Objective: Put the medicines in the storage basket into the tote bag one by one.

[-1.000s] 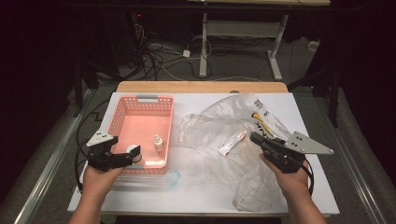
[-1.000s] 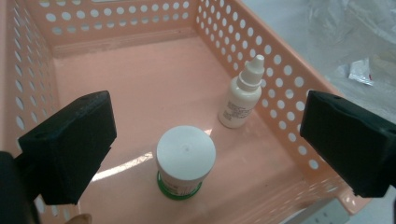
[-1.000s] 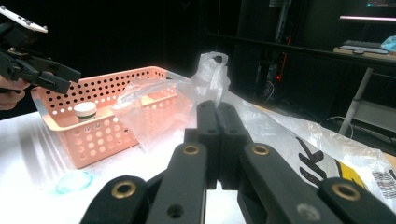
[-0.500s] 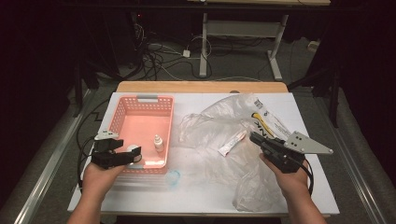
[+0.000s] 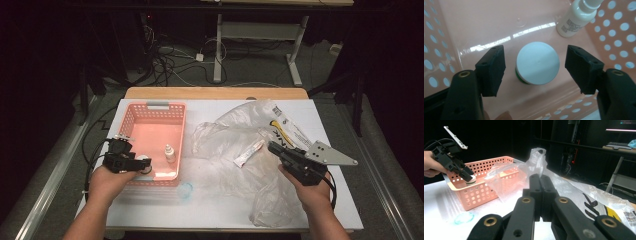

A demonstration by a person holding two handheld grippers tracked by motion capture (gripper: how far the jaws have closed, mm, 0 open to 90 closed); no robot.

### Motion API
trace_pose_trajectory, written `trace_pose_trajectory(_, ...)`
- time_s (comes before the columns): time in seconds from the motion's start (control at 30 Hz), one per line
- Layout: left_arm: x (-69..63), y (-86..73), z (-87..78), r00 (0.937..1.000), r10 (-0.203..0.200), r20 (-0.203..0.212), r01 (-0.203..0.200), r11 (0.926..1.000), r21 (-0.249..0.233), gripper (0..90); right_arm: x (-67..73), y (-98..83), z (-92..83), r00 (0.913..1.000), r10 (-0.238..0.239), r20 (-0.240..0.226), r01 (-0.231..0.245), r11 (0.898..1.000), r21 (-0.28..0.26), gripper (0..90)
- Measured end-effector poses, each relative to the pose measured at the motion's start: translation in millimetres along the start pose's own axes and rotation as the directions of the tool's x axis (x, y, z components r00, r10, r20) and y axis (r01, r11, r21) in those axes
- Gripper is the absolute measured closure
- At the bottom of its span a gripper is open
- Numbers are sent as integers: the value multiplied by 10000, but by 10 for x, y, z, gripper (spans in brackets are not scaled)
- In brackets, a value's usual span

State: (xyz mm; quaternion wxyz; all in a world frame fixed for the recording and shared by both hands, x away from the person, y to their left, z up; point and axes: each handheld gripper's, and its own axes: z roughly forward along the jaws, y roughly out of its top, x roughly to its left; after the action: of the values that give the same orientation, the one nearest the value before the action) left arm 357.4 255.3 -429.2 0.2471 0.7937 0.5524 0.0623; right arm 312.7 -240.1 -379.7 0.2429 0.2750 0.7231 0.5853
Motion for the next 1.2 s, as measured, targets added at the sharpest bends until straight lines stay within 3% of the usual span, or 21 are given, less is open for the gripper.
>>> trace_pose_trajectory(0.27, 1, 62, 38, 9999, 3, 154, -14, 9973, 739, 360, 3, -3, 6, 10000, 17, -12, -17, 10000, 15, 900)
trace_pose_trajectory(0.43, 4, 160, 75, 9999, 131, -70, -120, 9888, 1487, 375, 3, -4, 6, 10000, 28, -27, -28, 10000, 22, 900)
trace_pose_trajectory(0.57, -7, 188, 122, 9994, 301, -154, -269, 9836, 1783, 411, -9, 2, -11, 10000, 63, 20, -63, 10000, -35, 900)
trace_pose_trajectory(0.67, -30, 188, 124, 9985, 491, -237, -444, 9851, 1660, 474, -18, -3, -18, 10000, 71, 27, -71, 10000, -25, 900)
trace_pose_trajectory(0.97, -70, 155, 113, 9947, 905, -498, -825, 9860, 1450, 483, -10, -3, -9, 10000, -5, -2, 5, 10000, -2, 900)
trace_pose_trajectory(1.2, -128, 129, 54, 9933, 1100, -341, -1071, 9912, 776, 484, -11, -5, -9, 10000, -1, 20, 1, 10000, -6, 900)
